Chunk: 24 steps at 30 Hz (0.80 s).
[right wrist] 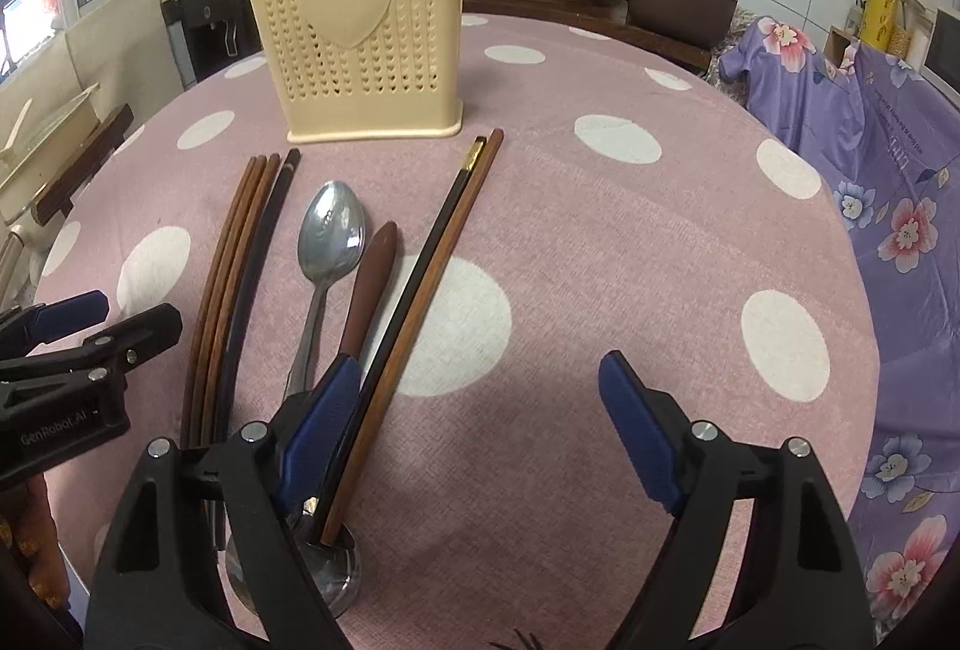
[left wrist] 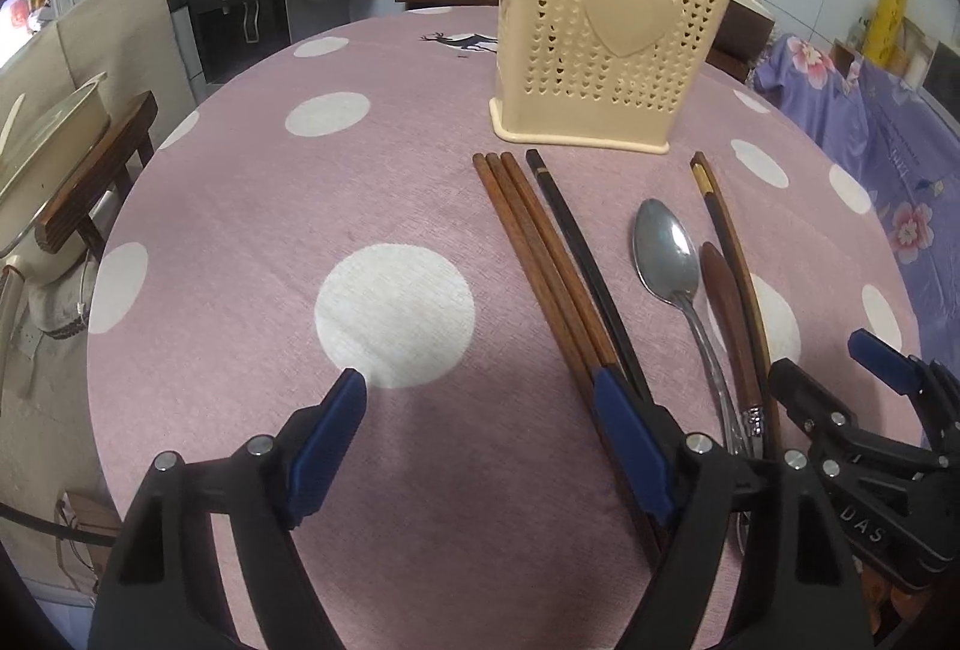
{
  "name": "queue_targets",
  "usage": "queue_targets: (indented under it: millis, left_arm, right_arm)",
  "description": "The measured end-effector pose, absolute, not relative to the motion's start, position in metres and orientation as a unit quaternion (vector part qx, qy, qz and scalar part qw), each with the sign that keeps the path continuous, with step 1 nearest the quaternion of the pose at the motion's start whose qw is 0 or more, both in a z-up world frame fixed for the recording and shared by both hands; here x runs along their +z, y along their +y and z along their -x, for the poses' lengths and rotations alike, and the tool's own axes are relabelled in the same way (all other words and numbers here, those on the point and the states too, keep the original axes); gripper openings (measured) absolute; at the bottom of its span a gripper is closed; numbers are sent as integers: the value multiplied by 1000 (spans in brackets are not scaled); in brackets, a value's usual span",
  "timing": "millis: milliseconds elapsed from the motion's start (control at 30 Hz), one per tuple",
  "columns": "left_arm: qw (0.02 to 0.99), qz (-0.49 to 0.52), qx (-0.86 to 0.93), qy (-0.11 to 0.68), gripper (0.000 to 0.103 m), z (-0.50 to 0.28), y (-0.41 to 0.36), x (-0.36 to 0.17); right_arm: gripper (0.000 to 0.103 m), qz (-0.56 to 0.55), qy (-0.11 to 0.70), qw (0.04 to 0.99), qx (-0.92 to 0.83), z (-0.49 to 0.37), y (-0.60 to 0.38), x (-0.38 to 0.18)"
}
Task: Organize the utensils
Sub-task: 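Return the right tool to the table and close on a brown chopstick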
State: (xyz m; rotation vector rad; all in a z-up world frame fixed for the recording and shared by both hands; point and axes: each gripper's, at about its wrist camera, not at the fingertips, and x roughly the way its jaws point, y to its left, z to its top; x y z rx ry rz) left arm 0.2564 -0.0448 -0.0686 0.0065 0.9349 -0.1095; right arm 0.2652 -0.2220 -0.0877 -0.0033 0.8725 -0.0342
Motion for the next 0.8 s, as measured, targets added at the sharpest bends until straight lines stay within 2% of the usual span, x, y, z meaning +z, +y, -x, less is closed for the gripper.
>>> queue_targets:
  millis: [333,567,800]
  left_arm:
    - [889,-12,-49,455,80,-259,-52,-76]
    - [883,9,-6,470,81,-268,-14,-75]
    - [883,21,3,468,79,-270,-6,-71]
  right_arm:
    - [79,10,437,898,-43,-269,-230,-91]
    - [74,-8,434,898,-74,-268,-261,-88]
    - [68,9,417,909,-23,-276,-257,-77]
